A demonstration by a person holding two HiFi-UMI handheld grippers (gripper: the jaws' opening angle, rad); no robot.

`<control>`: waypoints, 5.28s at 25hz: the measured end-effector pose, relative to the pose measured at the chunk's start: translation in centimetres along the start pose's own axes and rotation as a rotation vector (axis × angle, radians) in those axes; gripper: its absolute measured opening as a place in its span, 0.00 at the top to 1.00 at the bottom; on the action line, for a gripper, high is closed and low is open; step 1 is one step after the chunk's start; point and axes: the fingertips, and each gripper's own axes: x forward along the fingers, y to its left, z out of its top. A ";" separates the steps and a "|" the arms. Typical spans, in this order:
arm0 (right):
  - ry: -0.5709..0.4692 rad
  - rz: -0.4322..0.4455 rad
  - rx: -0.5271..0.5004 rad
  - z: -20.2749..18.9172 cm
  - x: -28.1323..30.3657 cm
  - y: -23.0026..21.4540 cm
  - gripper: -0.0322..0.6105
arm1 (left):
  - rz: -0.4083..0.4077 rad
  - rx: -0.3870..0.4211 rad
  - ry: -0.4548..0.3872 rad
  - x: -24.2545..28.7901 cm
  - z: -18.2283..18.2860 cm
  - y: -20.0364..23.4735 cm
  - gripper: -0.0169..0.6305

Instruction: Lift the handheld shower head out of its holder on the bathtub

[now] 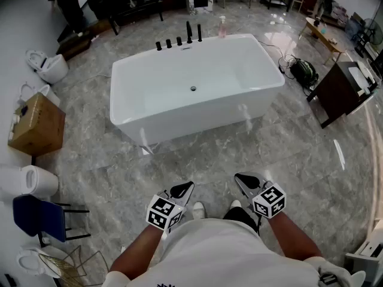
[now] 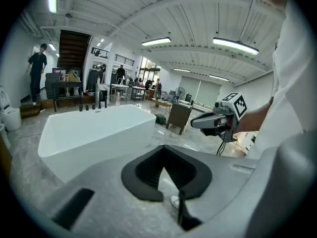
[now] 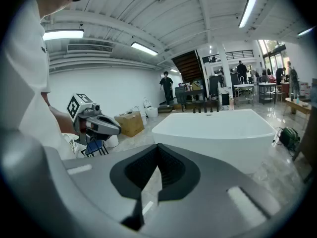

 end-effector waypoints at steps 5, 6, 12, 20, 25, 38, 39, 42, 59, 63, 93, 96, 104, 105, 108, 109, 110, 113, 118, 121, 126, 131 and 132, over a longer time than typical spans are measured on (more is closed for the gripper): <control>0.011 0.010 -0.011 -0.1 0.8 1.1 0.93 | -0.009 0.018 -0.026 0.5 1.2 0.9 0.96; 0.010 0.007 -0.011 0.0 0.7 0.8 0.93 | -0.009 0.020 -0.032 0.9 1.6 0.7 0.96; -0.065 -0.035 -0.057 2.8 -1.3 -3.1 0.93 | -0.019 0.015 -0.057 3.5 5.1 -1.0 0.96; -0.120 -0.050 -0.070 4.6 -2.9 -9.5 0.66 | 0.019 0.028 -0.034 7.6 7.8 -2.2 0.96; -0.153 -0.075 -0.045 4.9 -3.2 -13.8 0.53 | 0.036 0.028 -0.026 10.2 9.2 -3.0 0.96; -0.158 -0.113 0.015 7.0 1.1 -19.6 0.50 | -0.011 0.021 -0.050 14.3 12.9 1.6 0.96; -0.149 -0.119 0.012 7.3 1.8 -20.1 0.50 | -0.013 0.017 -0.054 14.6 13.2 2.8 0.96; -0.135 -0.138 0.010 8.7 4.1 -21.9 0.50 | -0.017 0.036 -0.048 15.9 14.7 6.9 0.96; -0.122 -0.168 -0.041 22.3 23.4 -28.2 0.54 | -0.065 0.027 -0.100 17.5 23.8 27.4 0.96; -0.111 -0.161 -0.055 23.9 25.8 -29.1 0.55 | -0.051 0.020 -0.126 17.7 25.4 30.2 0.96; 0.007 0.121 -0.185 37.2 49.0 -60.1 0.57 | 0.259 -0.118 -0.102 36.6 41.4 46.9 0.96; 0.026 0.122 -0.190 37.5 51.8 -63.4 0.58 | 0.264 -0.121 -0.086 38.9 42.4 47.9 0.96; 0.070 0.107 -0.188 37.1 59.8 -70.9 0.58 | 0.254 -0.131 -0.021 43.7 43.3 50.3 0.96; 0.077 0.102 -0.189 37.0 60.8 -71.7 0.58 | 0.253 -0.134 -0.012 44.0 43.3 50.5 0.96; 0.095 0.081 -0.185 36.6 63.9 -74.2 0.59 | 0.253 -0.143 -0.004 44.8 43.5 51.5 0.96; 0.100 0.073 -0.184 36.6 65.0 -75.1 0.59 | 0.252 -0.144 0.000 45.2 43.6 51.9 0.96; 0.106 0.066 -0.181 36.5 66.1 -76.1 0.59 | 0.250 -0.144 0.005 45.5 43.6 52.2 0.96; 0.126 0.040 -0.178 36.0 69.3 -78.7 0.60 | 0.240 -0.140 0.023 46.6 43.1 53.2 0.96; 0.138 0.000 -0.189 35.8 74.6 -82.2 0.61 | 0.233 -0.144 0.037 47.7 42.5 55.1 0.96; 0.134 -0.019 -0.177 36.3 77.6 -83.9 0.61 | 0.227 -0.159 0.036 48.4 42.0 55.8 0.96; 0.134 -0.061 -0.186 37.3 82.1 -87.1 0.61 | 0.229 -0.184 0.036 49.0 41.0 56.5 0.96; 0.149 -0.103 -0.174 37.2 85.9 -89.8 0.60 | 0.233 -0.213 0.036 49.3 39.8 57.2 0.96; 0.153 -0.110 -0.174 37.2 86.6 -90.3 0.60 | 0.233 -0.219 0.034 49.5 39.6 57.5 0.96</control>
